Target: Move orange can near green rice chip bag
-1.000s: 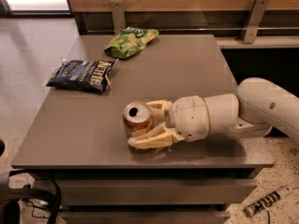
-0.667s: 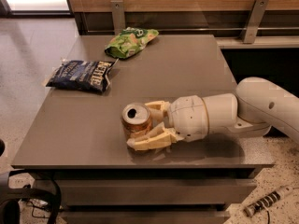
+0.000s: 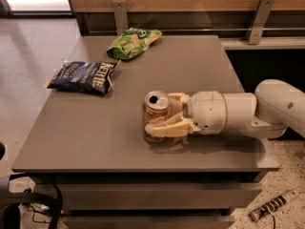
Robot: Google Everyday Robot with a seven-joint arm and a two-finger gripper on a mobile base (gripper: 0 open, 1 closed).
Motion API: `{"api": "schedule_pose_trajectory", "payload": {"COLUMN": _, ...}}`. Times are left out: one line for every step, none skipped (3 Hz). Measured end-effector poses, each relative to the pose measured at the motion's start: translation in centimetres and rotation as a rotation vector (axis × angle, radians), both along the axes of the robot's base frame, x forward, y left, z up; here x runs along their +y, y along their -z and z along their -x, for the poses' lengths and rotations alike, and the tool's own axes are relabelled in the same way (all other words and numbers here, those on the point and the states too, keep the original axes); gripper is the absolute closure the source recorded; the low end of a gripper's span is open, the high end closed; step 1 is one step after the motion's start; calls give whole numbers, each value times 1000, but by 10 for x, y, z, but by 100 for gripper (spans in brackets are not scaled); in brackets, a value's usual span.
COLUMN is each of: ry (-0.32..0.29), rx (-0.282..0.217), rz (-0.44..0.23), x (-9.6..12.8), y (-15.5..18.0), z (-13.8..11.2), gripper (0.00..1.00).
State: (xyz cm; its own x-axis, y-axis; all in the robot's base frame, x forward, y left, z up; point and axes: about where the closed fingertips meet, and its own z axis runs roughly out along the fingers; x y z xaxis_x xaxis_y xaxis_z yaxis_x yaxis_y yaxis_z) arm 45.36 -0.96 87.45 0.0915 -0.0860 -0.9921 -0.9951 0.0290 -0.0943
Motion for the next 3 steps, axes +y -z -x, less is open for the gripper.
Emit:
{"api": "schedule_pose_trajectory", "payload": {"ry": 89, "rx": 30, "rz": -28, "x": -37, "y": -14, "z": -40, "gripper": 100}}
{"api": "schedule_pose_trajectory", "payload": {"ry": 158, "rx": 66, "rz": -10, "x": -75, "y": -27, "z": -96, "gripper": 100}}
{"api": "schedule_pose_trajectory", "payload": {"ry": 199, "rx": 80, "rz": 21, "x": -96, "y": -45, "z": -146, "gripper": 100}}
